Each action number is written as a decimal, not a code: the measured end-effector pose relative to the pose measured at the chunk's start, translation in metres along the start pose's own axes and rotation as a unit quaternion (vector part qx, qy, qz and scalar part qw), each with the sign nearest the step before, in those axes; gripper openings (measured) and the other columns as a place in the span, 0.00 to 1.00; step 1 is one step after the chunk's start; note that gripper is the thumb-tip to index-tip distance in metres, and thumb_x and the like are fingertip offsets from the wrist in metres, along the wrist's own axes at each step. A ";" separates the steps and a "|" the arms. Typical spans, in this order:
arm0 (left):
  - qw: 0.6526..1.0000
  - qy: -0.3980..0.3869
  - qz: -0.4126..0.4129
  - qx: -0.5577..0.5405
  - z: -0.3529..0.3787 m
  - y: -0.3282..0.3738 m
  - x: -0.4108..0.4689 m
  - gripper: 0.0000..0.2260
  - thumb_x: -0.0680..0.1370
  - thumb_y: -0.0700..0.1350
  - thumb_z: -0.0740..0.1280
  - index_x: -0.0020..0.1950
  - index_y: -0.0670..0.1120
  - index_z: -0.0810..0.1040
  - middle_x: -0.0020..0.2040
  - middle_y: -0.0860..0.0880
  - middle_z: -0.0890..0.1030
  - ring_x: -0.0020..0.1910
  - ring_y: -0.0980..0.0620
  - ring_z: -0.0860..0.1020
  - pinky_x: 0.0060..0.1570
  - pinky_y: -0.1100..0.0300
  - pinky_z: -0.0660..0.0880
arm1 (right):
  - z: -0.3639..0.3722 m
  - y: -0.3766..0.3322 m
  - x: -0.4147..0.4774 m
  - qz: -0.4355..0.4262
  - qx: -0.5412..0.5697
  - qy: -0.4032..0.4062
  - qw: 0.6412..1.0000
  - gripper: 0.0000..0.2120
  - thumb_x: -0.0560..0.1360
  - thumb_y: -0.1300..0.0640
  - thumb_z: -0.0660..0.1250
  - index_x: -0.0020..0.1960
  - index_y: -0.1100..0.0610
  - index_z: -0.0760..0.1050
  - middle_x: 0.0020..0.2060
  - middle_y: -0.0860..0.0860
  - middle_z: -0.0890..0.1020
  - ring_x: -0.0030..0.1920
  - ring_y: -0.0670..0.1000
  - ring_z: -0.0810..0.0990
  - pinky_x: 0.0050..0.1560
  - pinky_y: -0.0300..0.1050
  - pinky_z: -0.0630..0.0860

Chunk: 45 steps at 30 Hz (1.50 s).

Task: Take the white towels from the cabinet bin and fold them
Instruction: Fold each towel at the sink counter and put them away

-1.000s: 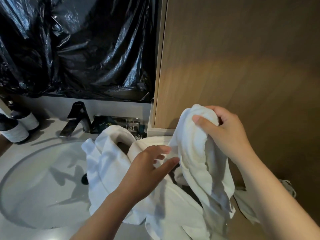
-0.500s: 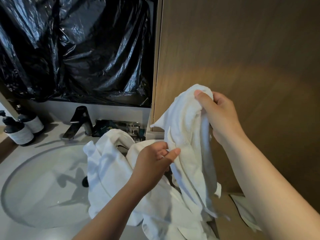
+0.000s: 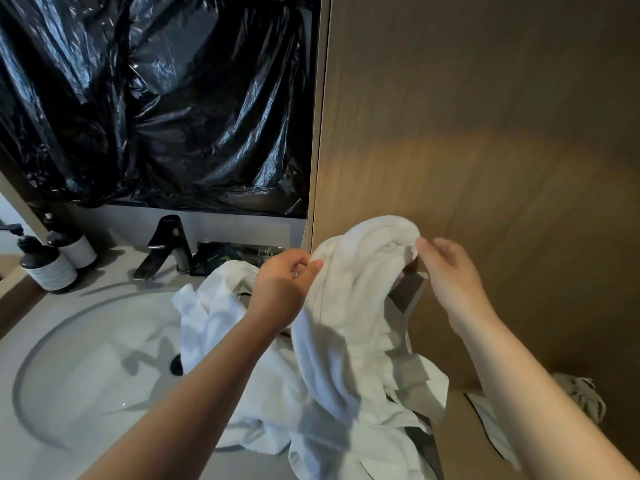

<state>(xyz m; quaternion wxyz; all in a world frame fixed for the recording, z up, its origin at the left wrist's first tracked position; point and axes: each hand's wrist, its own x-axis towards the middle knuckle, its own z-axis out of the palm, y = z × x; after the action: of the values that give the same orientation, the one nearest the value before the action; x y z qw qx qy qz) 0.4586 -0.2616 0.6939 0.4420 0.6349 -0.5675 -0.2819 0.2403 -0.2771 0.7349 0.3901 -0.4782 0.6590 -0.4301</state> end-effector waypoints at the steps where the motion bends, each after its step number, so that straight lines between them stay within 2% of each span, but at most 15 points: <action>1: 1.000 0.004 -0.005 0.007 0.003 -0.005 0.003 0.13 0.78 0.46 0.67 0.40 0.37 0.75 0.30 0.48 0.69 0.31 0.52 0.66 0.34 0.57 0.63 | -0.001 0.006 -0.008 -0.051 -0.030 0.032 0.998 0.19 0.79 0.48 0.65 0.67 0.54 0.72 0.57 0.47 0.78 0.54 0.45 0.78 0.52 0.37 0.72; 5: 1.000 0.020 0.001 0.007 0.008 -0.003 0.004 0.03 0.77 0.45 0.69 0.47 0.47 0.77 0.37 0.54 0.75 0.34 0.57 0.72 0.37 0.64 0.67 | 0.007 0.028 -0.038 -0.148 -0.018 -0.024 0.988 0.07 0.77 0.60 0.67 0.53 0.51 0.79 0.43 0.46 0.82 0.41 0.41 0.78 0.39 0.29 0.72; 9: 0.989 0.090 0.097 0.059 0.000 0.003 -0.027 0.08 0.73 0.46 0.72 0.44 0.51 0.74 0.33 0.55 0.72 0.32 0.59 0.72 0.32 0.70 0.65 | 0.022 0.050 -0.050 -0.111 -0.009 -0.090 0.990 0.09 0.76 0.63 0.67 0.50 0.50 0.81 0.39 0.56 0.82 0.41 0.60 0.80 0.43 0.54 0.78; 12: 0.980 0.051 0.151 0.116 0.001 -0.003 -0.058 0.09 0.72 0.49 0.74 0.40 0.51 0.74 0.29 0.56 0.70 0.30 0.57 0.71 0.30 0.69 0.65 | 0.024 0.057 -0.049 -0.107 0.012 -0.075 0.991 0.09 0.77 0.63 0.67 0.49 0.50 0.81 0.40 0.61 0.81 0.42 0.64 0.79 0.46 0.60 0.78; 17: 0.975 -0.026 0.048 0.214 0.021 -0.012 -0.074 0.18 0.71 0.64 0.69 0.49 0.52 0.77 0.43 0.55 0.76 0.38 0.58 0.76 0.40 0.60 0.75 | 0.020 0.055 -0.045 -0.131 0.015 -0.059 0.990 0.08 0.78 0.60 0.68 0.50 0.48 0.82 0.40 0.58 0.82 0.43 0.61 0.80 0.48 0.58 0.78; 23: 0.971 -0.042 0.003 0.237 0.035 -0.017 -0.063 0.15 0.76 0.53 0.65 0.34 0.46 0.72 0.40 0.51 0.71 0.34 0.52 0.73 0.32 0.63 0.68 | 0.024 0.042 -0.042 -0.203 -0.044 -0.086 0.974 0.08 0.78 0.59 0.67 0.52 0.48 0.81 0.42 0.45 0.83 0.45 0.46 0.81 0.48 0.49 0.79; 25: 0.983 -0.063 0.018 0.170 0.028 -0.021 -0.063 0.16 0.76 0.49 0.67 0.32 0.45 0.68 0.35 0.51 0.70 0.31 0.54 0.69 0.30 0.67 0.63 | 0.024 0.035 -0.037 -0.310 -0.140 -0.096 0.935 0.11 0.77 0.60 0.67 0.56 0.48 0.80 0.52 0.40 0.81 0.52 0.42 0.78 0.53 0.42 0.77; 27: 0.991 -0.076 0.030 0.106 0.016 -0.019 -0.064 0.15 0.77 0.45 0.68 0.33 0.45 0.67 0.32 0.52 0.70 0.31 0.55 0.69 0.32 0.67 0.64 | 0.024 0.026 -0.023 -0.434 -0.263 -0.118 0.853 0.14 0.77 0.60 0.67 0.61 0.49 0.78 0.66 0.43 0.75 0.68 0.47 0.68 0.67 0.44 0.69; 29: 0.992 -0.074 0.049 0.091 0.001 -0.015 -0.064 0.17 0.77 0.42 0.68 0.33 0.48 0.64 0.29 0.53 0.66 0.30 0.56 0.67 0.31 0.66 0.63 | 0.023 0.017 -0.006 -0.484 -0.350 -0.154 0.787 0.19 0.77 0.56 0.68 0.67 0.48 0.74 0.75 0.45 0.65 0.77 0.51 0.55 0.71 0.51 0.59; 31: 0.991 -0.070 0.067 0.089 -0.012 -0.011 -0.060 0.16 0.78 0.42 0.67 0.34 0.49 0.63 0.29 0.52 0.66 0.30 0.54 0.66 0.32 0.64 0.63 | 0.024 0.006 0.005 -0.493 -0.385 -0.181 0.759 0.22 0.78 0.50 0.67 0.71 0.46 0.71 0.77 0.45 0.62 0.78 0.52 0.51 0.70 0.54 0.57; 35: 0.992 -0.059 0.080 0.080 -0.038 0.000 -0.043 0.06 0.79 0.41 0.65 0.42 0.44 0.72 0.34 0.48 0.75 0.34 0.52 0.72 0.34 0.65 0.67 | 0.033 -0.017 0.017 -0.516 -0.436 -0.185 0.713 0.24 0.75 0.38 0.59 0.67 0.46 0.74 0.62 0.44 0.78 0.64 0.52 0.71 0.55 0.51 0.63; 38: 0.993 -0.026 0.092 0.067 -0.054 0.012 -0.027 0.08 0.79 0.44 0.64 0.40 0.51 0.73 0.34 0.53 0.75 0.36 0.60 0.73 0.35 0.71 0.67 | 0.040 -0.033 0.025 -0.505 -0.504 -0.166 0.681 0.24 0.74 0.32 0.51 0.51 0.44 0.80 0.43 0.43 0.80 0.49 0.50 0.74 0.51 0.49 0.59; 40: 0.995 -0.001 0.085 0.046 -0.063 0.020 -0.014 0.08 0.79 0.45 0.65 0.40 0.52 0.74 0.34 0.54 0.74 0.34 0.61 0.71 0.35 0.72 0.67 | 0.038 -0.040 0.023 -0.460 -0.508 -0.193 0.702 0.21 0.76 0.33 0.52 0.38 0.44 0.75 0.38 0.43 0.76 0.44 0.47 0.70 0.54 0.47 0.62; 43: 0.991 0.004 0.119 0.069 -0.074 0.033 0.005 0.07 0.79 0.45 0.65 0.40 0.52 0.76 0.30 0.56 0.72 0.32 0.62 0.70 0.33 0.71 0.66 | 0.023 -0.046 0.015 -0.380 -0.341 -0.252 0.822 0.16 0.78 0.42 0.63 0.33 0.45 0.68 0.32 0.43 0.70 0.34 0.43 0.68 0.37 0.39 0.63; 45: 0.986 -0.025 0.150 0.069 -0.080 0.042 0.015 0.05 0.78 0.46 0.66 0.43 0.50 0.78 0.32 0.57 0.74 0.32 0.62 0.71 0.34 0.72 0.66 | 0.010 -0.045 0.011 -0.348 -0.261 -0.229 0.871 0.18 0.78 0.46 0.65 0.32 0.49 0.65 0.27 0.44 0.67 0.29 0.44 0.65 0.32 0.39 0.60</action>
<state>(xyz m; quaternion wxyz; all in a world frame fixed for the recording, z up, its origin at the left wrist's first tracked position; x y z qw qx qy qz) 0.5108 -0.2550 0.7694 0.4205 0.5642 -0.6851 -0.1884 0.2607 -0.2978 0.7731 0.2158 -0.8461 0.4302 -0.2292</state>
